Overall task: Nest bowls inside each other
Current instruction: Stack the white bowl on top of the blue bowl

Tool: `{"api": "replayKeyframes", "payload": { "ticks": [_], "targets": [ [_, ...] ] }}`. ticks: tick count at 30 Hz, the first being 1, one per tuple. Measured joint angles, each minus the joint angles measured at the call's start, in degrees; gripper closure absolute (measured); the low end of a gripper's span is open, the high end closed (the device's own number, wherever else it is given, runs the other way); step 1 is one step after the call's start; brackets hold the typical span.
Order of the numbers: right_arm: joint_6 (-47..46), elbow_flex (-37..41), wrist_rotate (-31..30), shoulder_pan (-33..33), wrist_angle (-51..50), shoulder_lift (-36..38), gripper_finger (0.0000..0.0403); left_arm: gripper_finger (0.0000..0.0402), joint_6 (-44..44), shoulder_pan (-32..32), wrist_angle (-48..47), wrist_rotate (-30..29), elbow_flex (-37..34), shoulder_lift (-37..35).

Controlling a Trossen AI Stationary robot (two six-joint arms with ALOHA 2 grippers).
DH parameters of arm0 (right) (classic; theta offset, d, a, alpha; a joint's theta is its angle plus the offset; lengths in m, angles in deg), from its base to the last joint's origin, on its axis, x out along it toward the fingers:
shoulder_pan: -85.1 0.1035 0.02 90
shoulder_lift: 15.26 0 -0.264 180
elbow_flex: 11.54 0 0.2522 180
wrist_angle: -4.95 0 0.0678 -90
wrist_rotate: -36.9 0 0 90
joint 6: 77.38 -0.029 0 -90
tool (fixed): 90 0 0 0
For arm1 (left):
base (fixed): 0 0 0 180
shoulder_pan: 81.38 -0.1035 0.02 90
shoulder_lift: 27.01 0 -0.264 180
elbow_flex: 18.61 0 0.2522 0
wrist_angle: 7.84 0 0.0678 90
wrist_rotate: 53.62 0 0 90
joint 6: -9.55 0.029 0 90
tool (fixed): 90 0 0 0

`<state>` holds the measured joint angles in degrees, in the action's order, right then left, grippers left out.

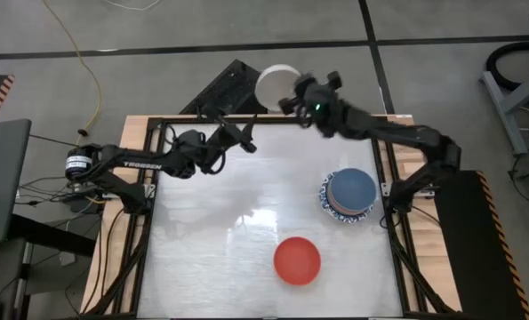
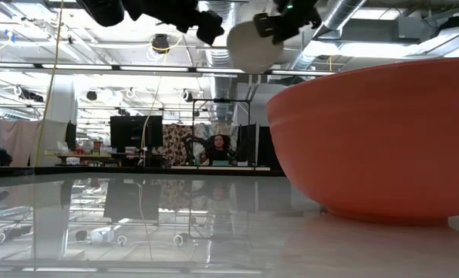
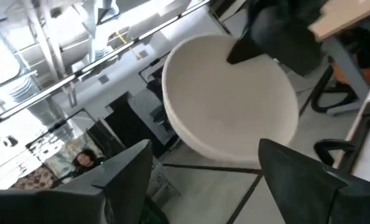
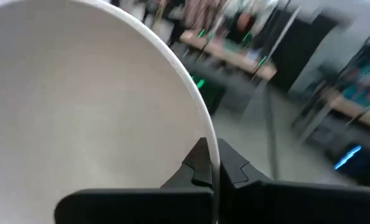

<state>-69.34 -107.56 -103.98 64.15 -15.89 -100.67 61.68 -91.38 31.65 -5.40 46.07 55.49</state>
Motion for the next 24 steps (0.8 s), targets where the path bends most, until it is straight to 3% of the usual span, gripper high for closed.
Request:
{"api": "replayKeyframes", "payload": {
  "ticks": [6,12,16,21,24],
  "targets": [
    [-16.95,-7.20,16.37,-9.22,-30.58,4.86,0.0397,0.0118,1.10,4.52,-3.61,-0.54,0.02,-0.02],
    [-21.58,-9.39,29.81,-17.01,-50.62,9.20,0.0397,0.0118,-3.73,8.24,-13.87,0.19,0.02,-0.79],
    [-21.90,-9.39,37.02,-21.26,-59.48,12.27,0.0397,0.0118,-16.52,9.48,-27.76,11.56,0.02,-5.29],
    [-22.49,-8.86,37.64,-19.31,-66.02,17.09,0.0397,0.0118,-28.20,7.92,-45.18,33.25,0.02,-14.13],
    [-24.78,-7.67,38.97,-17.16,-70.00,20.26,0.0397,0.0118,-32.23,6.73,-52.68,40.19,0.02,-18.97]
  ]
}}
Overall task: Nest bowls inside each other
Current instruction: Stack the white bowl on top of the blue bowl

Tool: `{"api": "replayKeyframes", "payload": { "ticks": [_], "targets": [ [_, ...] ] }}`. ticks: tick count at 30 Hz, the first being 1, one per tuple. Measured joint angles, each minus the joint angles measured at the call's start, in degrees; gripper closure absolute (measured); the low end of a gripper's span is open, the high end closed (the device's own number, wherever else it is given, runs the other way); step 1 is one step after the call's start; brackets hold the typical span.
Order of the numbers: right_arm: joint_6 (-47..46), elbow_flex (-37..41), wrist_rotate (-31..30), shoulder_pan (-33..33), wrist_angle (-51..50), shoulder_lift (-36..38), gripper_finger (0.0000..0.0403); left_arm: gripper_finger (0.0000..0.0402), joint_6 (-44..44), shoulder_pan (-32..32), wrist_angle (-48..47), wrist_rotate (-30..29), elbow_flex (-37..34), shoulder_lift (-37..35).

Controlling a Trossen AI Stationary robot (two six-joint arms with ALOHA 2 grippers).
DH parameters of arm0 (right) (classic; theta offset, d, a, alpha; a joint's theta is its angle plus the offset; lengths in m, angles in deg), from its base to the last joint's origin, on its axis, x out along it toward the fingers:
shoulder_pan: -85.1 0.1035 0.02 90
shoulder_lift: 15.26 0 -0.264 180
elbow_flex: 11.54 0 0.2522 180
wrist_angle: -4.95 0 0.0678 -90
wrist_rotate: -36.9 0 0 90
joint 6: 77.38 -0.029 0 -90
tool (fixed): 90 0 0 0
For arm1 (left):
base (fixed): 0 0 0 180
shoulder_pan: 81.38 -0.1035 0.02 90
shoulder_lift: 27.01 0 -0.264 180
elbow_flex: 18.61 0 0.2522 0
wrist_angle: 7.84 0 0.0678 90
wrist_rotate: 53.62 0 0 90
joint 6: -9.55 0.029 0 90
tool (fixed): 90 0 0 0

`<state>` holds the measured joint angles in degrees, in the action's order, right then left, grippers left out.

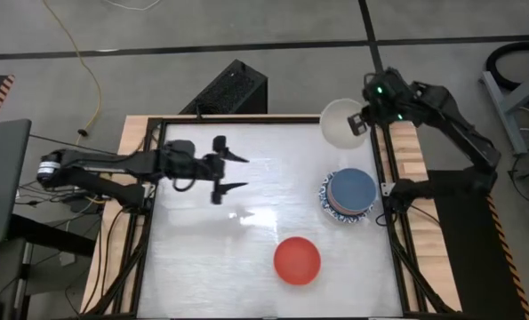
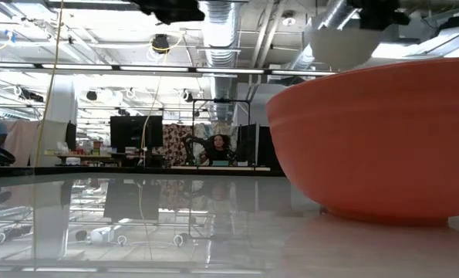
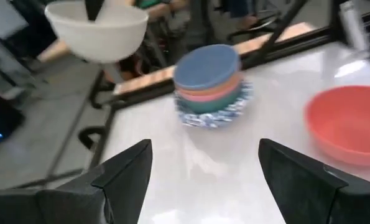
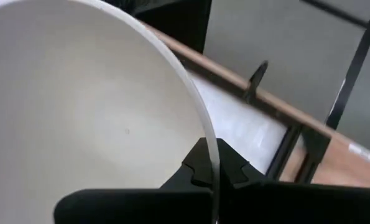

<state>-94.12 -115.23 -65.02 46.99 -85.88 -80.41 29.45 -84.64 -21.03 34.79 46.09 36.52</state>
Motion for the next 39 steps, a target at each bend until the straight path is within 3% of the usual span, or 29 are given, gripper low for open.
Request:
{"api": "replayKeyframes", "payload": {
  "ticks": [8,14,27,39],
  "targets": [
    [-8.47,7.63,9.18,5.70,-3.70,9.44,0.0397,0.0118,-5.23,0.98,-8.10,4.97,0.00,-7.84],
    [-13.79,15.24,10.19,8.74,-4.91,12.85,0.0397,0.0118,-6.44,2.67,-11.94,5.67,-0.02,-10.26],
    [-13.91,25.52,17.52,10.36,-4.05,14.63,0.0397,0.0118,-9.22,3.36,-19.13,5.26,-0.04,-12.97],
    [-16.54,28.00,18.40,10.34,-5.53,18.39,0.0397,0.0118,-9.20,3.36,-20.54,5.28,-0.07,-14.85]
  ]
}}
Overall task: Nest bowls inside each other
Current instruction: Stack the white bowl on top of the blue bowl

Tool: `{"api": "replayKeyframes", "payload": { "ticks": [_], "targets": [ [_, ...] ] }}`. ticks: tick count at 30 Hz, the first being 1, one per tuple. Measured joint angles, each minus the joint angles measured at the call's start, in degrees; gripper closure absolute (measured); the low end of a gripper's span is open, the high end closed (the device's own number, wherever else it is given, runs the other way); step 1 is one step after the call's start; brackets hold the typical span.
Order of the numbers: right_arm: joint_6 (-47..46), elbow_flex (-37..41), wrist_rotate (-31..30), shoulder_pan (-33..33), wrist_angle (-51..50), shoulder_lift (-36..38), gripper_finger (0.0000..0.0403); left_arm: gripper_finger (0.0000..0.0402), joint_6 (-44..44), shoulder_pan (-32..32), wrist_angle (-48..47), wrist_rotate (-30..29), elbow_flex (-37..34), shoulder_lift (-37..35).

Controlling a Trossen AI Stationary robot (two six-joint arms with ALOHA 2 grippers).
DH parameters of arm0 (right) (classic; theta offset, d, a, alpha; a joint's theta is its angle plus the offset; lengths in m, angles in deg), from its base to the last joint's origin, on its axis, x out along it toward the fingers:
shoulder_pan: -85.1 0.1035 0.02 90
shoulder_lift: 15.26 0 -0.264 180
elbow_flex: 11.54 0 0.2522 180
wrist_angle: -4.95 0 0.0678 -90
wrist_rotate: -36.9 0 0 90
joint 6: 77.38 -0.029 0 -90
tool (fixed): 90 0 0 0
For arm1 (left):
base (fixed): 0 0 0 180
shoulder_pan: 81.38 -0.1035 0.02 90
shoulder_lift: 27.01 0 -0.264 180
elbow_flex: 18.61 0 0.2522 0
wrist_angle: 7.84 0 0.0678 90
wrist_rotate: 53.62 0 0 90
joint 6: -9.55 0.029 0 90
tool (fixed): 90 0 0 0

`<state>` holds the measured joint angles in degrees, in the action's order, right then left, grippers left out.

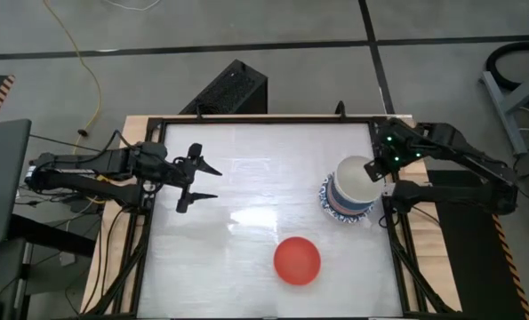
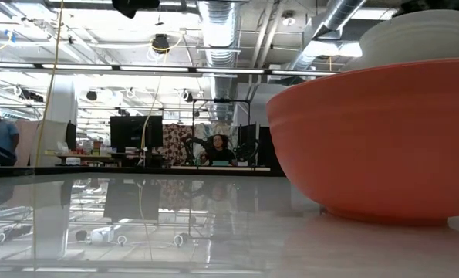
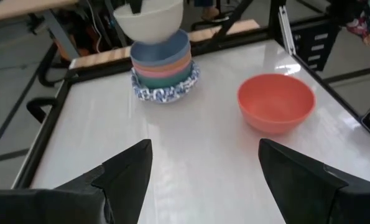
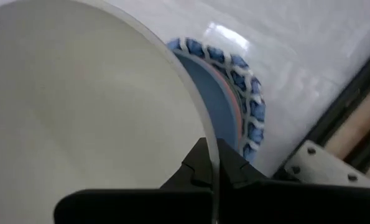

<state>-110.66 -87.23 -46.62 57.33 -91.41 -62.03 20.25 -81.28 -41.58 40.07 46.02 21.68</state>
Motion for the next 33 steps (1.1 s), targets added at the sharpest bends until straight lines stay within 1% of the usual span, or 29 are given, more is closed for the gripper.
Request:
{"api": "replayKeyframes", "payload": {
  "ticks": [5,12,16,19,33],
  "targets": [
    [-1.29,1.80,0.74,0.00,-1.33,0.70,0.0397,0.0118,0.05,0.00,-0.30,0.00,0.00,0.02],
    [-1.36,5.85,1.05,0.02,0.89,0.66,0.0397,0.0118,0.36,0.00,-0.04,0.00,0.00,0.04],
    [-1.24,6.43,0.89,0.02,1.13,0.70,0.0393,0.0118,0.13,0.00,-0.06,0.00,0.00,0.04],
    [-1.59,6.43,-0.42,0.00,1.79,0.70,0.0377,0.0118,0.15,0.00,-0.06,0.00,0.00,0.04],
    [-1.42,6.43,-0.50,0.00,3.06,0.76,0.0298,0.0118,-1.01,0.00,-1.62,0.00,0.00,0.07]
  ]
}}
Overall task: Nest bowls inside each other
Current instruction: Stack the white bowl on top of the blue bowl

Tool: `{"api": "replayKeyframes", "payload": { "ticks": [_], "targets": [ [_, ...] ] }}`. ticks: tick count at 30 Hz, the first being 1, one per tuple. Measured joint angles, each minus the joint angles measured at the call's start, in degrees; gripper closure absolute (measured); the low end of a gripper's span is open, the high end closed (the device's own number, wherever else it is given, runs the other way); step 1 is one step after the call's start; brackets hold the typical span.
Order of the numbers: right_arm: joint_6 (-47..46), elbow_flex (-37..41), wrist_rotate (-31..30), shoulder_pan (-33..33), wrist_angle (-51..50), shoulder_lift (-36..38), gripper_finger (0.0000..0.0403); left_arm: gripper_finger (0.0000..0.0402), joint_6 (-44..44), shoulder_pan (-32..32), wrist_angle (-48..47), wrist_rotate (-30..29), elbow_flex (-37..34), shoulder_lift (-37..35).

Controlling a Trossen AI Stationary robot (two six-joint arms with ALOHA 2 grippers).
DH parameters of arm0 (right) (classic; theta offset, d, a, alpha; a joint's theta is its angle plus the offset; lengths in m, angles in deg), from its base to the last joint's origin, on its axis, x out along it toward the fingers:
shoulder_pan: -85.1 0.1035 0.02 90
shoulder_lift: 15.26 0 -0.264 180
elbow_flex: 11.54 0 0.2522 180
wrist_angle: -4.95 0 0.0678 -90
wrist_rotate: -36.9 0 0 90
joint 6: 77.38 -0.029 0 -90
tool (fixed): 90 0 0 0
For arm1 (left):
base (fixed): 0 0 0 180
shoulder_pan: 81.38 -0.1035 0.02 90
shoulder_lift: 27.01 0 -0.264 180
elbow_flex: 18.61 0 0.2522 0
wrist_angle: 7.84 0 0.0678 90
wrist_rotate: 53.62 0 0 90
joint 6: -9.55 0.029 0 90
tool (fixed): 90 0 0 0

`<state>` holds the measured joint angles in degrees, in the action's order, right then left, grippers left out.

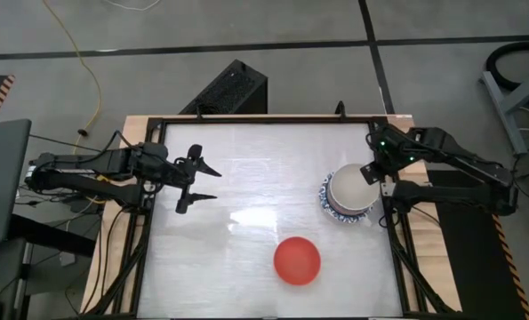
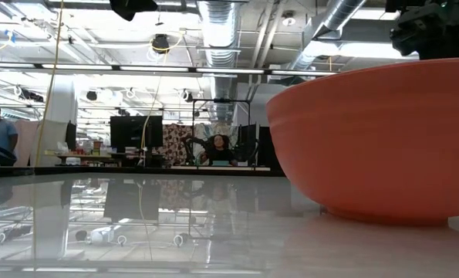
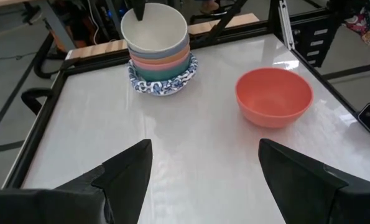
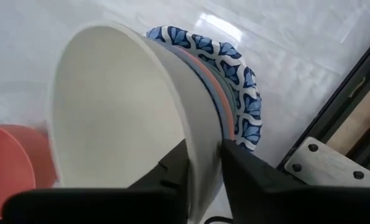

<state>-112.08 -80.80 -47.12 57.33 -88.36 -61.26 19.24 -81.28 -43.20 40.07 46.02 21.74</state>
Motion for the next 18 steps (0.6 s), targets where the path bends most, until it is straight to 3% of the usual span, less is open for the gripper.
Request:
{"api": "replayKeyframes", "payload": {
  "ticks": [8,18],
  "targets": [
    [0.18,0.00,0.09,0.00,-0.09,0.02,0.0255,0.0118,-0.33,0.00,-0.21,0.02,0.00,0.51],
    [1.57,-4.79,-0.15,-0.15,-2.34,0.00,0.0248,0.0118,-0.40,-0.01,-0.90,0.05,0.00,3.95]
  ]
}}
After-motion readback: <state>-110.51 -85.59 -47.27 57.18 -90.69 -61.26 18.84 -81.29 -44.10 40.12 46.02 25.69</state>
